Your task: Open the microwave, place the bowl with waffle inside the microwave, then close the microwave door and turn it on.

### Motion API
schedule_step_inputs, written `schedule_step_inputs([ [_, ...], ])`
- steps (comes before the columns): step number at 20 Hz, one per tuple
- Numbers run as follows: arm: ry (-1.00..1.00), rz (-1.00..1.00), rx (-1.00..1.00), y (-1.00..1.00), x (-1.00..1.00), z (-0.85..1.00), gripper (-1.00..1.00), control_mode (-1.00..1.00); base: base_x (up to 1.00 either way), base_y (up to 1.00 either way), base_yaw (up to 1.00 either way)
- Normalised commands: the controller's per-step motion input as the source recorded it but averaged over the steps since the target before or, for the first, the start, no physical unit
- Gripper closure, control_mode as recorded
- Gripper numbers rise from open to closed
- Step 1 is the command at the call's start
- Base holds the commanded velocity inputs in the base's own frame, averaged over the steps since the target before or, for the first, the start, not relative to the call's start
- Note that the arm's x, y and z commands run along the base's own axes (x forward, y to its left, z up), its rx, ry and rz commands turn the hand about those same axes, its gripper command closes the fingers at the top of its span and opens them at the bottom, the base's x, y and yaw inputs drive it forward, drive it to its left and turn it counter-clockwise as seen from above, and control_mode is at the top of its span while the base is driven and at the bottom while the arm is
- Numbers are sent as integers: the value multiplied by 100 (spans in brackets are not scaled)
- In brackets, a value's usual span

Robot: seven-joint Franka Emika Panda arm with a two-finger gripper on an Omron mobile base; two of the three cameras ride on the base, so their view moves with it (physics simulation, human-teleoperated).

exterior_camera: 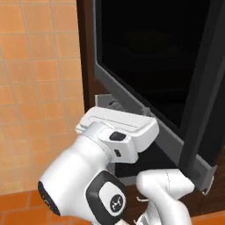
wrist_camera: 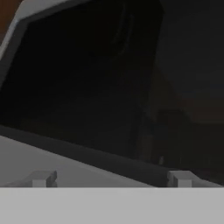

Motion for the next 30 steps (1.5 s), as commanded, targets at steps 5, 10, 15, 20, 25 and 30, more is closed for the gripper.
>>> schedule_step_inputs([
  [5, 8, 27, 12, -96, 100, 0, -100, -100, 0, 0, 0],
  [10, 10, 27, 11, -94, 100, 0, -100, -100, 0, 0, 0],
  [15, 11, 27, 11, -91, 100, 0, -100, -100, 0, 0, 0],
  [20, 22, 22, 12, -75, 100, 0, -100, -100, 0, 0, 0],
  [25, 28, 16, 12, -56, 100, 0, -100, -100, 0, 0, 0],
  [30, 25, 8, 8, -29, 75, 0, -100, -100, 0, 0, 0],
])
